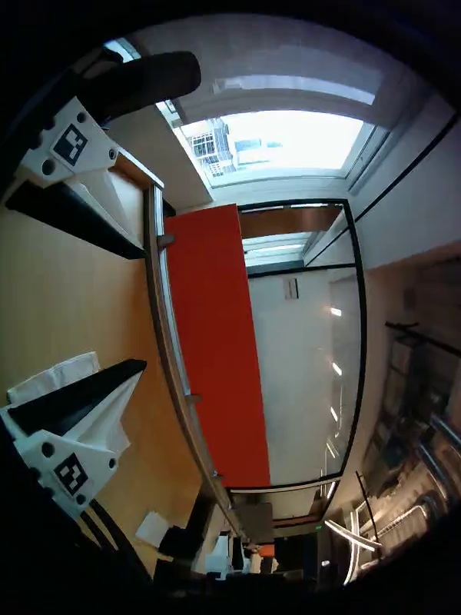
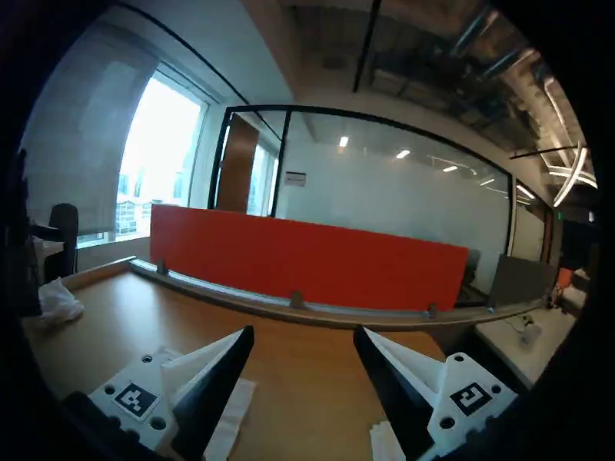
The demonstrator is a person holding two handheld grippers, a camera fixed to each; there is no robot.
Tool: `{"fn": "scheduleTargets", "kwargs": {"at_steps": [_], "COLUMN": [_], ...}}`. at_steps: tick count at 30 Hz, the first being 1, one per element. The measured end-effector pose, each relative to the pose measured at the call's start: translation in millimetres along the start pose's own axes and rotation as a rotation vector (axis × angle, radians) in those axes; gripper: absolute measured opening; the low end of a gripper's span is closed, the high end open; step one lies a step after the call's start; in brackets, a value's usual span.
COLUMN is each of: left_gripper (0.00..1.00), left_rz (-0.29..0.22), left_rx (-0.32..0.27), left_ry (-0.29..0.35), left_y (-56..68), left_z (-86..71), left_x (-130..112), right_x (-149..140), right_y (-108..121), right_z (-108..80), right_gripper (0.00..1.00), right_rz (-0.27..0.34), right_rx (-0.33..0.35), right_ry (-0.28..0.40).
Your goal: Fold towel
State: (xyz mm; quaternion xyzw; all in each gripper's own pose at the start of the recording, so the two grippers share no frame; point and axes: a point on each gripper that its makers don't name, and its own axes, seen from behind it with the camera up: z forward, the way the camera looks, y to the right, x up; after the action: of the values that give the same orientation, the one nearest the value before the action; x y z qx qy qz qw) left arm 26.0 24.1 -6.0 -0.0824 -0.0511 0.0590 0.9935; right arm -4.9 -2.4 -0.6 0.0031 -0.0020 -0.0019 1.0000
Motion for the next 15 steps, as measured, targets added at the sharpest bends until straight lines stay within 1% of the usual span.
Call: {"fn": "scheduleTargets", "kwargs": {"at_steps": [3, 5, 9, 12, 15], "left_gripper": [0.97, 0.97, 0.97, 0.97, 0.97], "left_rz": [0.018, 0.027, 0.037, 0.039, 0.041], "left_rx": [-0.043, -0.069, -0.119, -0.155, -0.18], "left_ry": [-0.025, -0.04, -0.066, -0.077, -0.086], "left_y": [6.2, 9.5, 16.6, 22.0, 25.0], "left_z": [0.1, 0.1, 0.3, 0.4, 0.2], "left_x": [-5, -7, -11, -11, -13], "right_x": [-24, -32, -40, -44, -48], "right_y": [-14, -23, -42, -52, -58], "right_z": [-2.8, -3.1, -3.7, -3.1, -1.6], "right_gripper": [1.0, 1.0, 1.0, 1.0, 1.0], "right_rz": [-0.021, -0.034, -0.051, -0.062, -0.076], "right_rx": [0.039, 0.076, 0.154, 0.197, 0.225], "right_ry": [-0.023, -0.04, -0.068, -0.081, -0.099]}}
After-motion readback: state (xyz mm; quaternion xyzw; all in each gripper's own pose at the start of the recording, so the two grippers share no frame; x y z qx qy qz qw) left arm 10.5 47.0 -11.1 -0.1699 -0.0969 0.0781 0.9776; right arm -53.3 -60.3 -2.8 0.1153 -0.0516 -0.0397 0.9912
